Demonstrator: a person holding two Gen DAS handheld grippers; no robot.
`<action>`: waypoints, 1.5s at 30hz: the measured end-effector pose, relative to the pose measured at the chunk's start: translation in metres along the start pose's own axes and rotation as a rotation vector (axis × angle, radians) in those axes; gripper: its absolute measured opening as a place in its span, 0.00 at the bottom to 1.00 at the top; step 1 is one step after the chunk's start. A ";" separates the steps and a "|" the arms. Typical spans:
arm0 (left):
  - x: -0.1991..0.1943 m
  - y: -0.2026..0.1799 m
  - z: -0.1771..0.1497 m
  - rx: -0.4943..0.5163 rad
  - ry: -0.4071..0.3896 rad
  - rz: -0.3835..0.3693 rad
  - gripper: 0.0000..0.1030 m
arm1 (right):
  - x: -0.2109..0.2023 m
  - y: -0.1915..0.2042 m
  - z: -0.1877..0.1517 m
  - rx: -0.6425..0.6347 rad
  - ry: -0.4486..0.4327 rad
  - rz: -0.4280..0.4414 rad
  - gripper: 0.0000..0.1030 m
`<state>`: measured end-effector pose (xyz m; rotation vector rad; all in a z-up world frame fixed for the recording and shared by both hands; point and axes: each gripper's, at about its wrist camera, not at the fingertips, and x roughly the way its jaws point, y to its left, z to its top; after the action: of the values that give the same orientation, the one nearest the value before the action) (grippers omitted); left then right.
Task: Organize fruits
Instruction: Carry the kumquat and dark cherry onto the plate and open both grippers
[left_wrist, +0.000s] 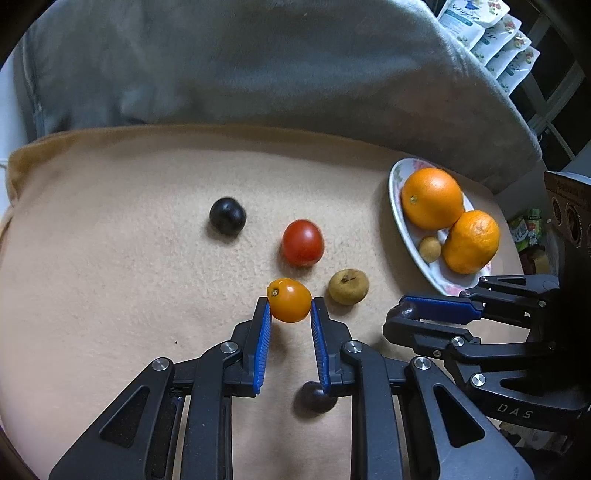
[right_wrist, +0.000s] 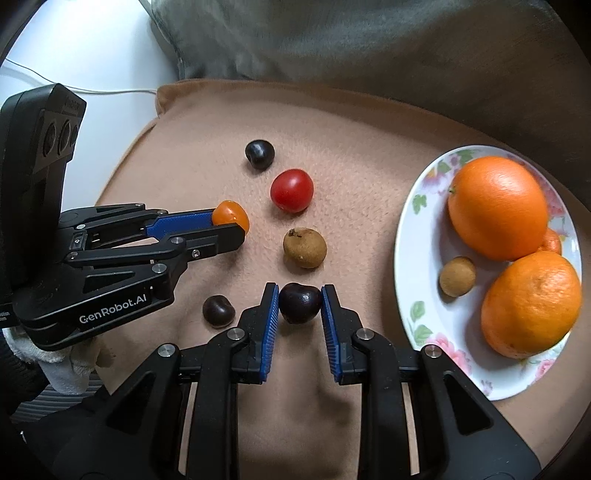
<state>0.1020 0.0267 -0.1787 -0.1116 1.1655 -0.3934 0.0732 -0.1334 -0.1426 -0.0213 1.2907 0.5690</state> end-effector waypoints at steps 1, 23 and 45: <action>-0.002 -0.001 0.001 0.002 -0.005 -0.001 0.19 | -0.004 -0.001 -0.001 0.002 -0.004 0.002 0.24; -0.027 -0.045 0.012 0.057 -0.048 -0.035 0.19 | -0.066 -0.032 -0.014 0.038 -0.098 0.000 0.24; -0.010 -0.108 0.025 0.137 -0.025 -0.082 0.19 | -0.108 -0.115 -0.012 0.143 -0.197 -0.083 0.24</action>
<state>0.0955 -0.0730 -0.1293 -0.0446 1.1082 -0.5413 0.0922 -0.2779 -0.0817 0.0970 1.1305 0.3969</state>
